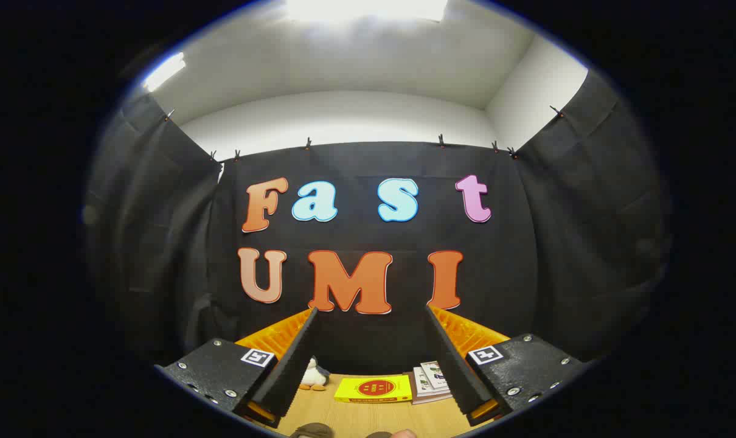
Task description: Open the storage box then place both shoes into the box .Put the left shoe in first, then the right shoe, with the right side of both shoes facing outward in a uniform manner.
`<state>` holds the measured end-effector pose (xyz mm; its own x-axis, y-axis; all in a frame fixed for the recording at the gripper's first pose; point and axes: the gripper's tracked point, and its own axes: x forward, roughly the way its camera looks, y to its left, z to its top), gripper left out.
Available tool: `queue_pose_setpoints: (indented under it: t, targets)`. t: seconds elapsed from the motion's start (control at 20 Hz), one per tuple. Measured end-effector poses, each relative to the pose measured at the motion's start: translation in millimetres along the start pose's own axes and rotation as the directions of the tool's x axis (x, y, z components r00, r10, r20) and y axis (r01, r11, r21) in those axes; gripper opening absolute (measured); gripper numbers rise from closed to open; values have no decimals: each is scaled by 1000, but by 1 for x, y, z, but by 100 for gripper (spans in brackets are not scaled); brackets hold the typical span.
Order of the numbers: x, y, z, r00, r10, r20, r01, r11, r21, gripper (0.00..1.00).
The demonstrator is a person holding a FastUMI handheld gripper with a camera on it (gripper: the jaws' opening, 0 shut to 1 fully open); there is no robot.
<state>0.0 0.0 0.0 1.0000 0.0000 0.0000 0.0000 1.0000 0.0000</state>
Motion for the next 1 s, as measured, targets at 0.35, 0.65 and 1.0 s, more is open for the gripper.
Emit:
queue_pose_setpoints:
  t: [0.35,0.65,1.0]
  targets:
    - [8,12,5,1000,19,-1,-19,1000,1,100]
    - [16,20,4,999,41,-6,-41,999,2,100]
    - [20,46,-34,987,129,-100,-123,990,66,100]
